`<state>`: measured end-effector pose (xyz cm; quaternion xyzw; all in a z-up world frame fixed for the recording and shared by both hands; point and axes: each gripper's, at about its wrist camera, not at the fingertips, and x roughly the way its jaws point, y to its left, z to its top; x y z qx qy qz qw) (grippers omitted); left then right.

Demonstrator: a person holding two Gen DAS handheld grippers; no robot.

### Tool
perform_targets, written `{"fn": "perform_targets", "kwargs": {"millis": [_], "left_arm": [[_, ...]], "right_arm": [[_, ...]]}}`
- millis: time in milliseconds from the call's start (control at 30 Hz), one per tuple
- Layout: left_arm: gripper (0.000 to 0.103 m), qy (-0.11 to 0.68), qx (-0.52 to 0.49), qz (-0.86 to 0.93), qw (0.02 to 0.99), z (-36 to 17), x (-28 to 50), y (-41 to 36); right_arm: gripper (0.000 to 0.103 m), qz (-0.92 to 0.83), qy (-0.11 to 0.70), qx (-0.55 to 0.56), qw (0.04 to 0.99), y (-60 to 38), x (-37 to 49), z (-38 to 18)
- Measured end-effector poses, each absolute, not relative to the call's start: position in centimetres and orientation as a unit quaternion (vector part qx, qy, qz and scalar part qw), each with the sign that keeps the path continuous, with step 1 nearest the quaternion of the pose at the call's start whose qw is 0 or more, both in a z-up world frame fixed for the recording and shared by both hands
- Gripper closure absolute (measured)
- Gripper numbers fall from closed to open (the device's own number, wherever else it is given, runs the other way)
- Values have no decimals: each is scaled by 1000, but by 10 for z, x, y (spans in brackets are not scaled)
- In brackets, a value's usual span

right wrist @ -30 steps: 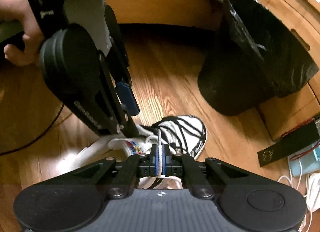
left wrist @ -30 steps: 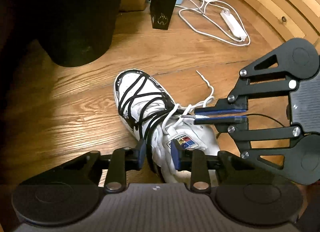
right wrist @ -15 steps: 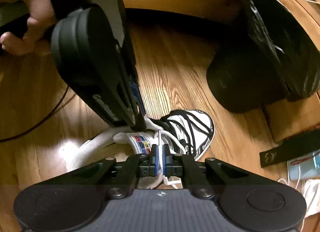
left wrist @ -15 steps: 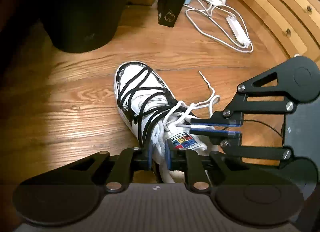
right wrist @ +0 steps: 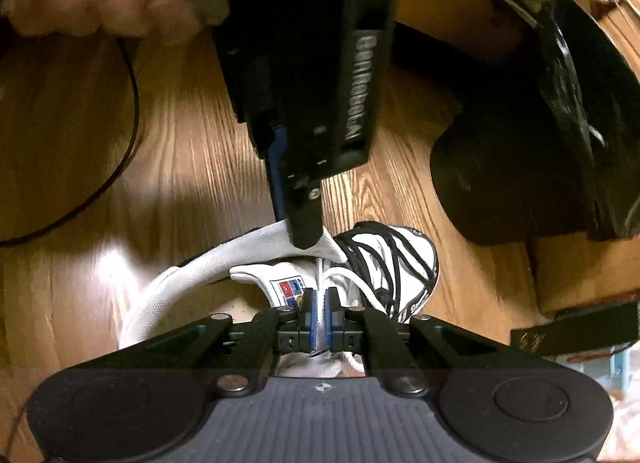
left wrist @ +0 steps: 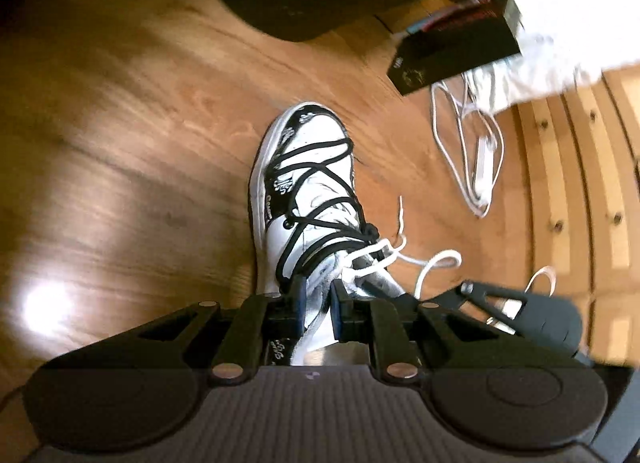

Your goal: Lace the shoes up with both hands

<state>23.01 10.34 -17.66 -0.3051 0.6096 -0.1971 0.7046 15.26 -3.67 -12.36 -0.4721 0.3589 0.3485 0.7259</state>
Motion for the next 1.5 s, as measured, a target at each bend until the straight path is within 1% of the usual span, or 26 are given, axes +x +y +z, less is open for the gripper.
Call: {"fn": "perform_targets", "kwargs": {"millis": [267,733,1067,1500], "left_arm": [[88,612,-333,-192,691,-185,233,108],[88,612,-300,-201,703,-178,236,103],[88,611,-294,-203,706,-177,235,103],[88,611,-287,-205,709,-174,236,101]], "right_arm": [[98,348,339,-490,723,-33,152,-130],[98,348,346,-491,720,-31,153,-132],[98,344,328,-534,699,-20,146,-137],[99,355,331,-500,717,-22,147,-120]]}}
